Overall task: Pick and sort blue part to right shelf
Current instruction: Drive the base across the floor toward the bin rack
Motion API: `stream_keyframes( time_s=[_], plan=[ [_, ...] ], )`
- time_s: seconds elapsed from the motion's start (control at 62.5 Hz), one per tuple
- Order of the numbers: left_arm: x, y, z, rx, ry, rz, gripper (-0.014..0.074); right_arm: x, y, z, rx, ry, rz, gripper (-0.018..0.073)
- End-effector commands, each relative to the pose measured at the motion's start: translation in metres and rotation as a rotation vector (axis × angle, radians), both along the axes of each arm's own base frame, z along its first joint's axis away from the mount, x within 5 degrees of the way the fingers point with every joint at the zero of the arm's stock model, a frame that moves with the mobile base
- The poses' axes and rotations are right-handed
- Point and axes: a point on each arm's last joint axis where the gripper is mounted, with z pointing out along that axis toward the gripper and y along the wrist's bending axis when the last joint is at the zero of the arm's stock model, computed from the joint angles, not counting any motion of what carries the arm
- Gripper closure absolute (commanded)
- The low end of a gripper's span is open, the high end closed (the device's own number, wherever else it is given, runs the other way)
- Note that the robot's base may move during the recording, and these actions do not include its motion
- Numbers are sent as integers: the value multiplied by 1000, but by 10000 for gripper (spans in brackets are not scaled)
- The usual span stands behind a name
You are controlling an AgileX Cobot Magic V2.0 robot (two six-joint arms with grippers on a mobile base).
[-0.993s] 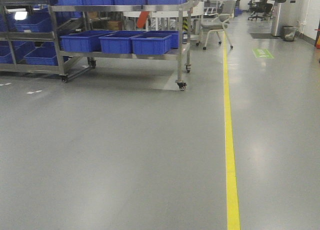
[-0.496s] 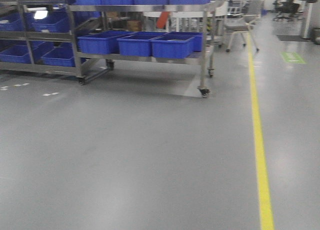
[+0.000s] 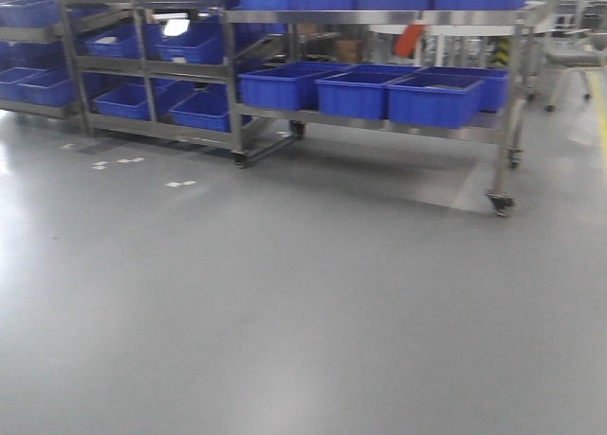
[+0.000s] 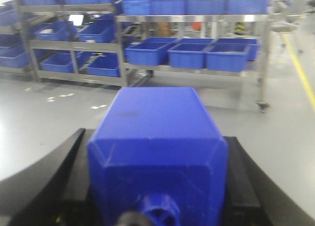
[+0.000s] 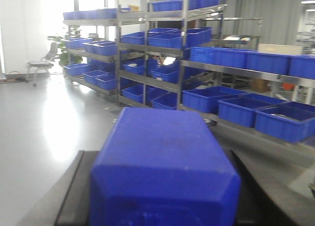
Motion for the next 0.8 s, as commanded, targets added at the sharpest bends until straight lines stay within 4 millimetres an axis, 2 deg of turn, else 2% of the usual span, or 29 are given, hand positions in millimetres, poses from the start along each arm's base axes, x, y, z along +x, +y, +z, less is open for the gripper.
stream_keyframes(
  time_s=[0.0, 0.785],
  plan=[
    [-6, 0, 16, -16, -125, -21, 326, -9, -2, 17, 17, -122, 19, 375],
    [-6, 0, 16, -18, -124, -21, 326, -9, -2, 17, 17, -121, 19, 375]
  ],
)
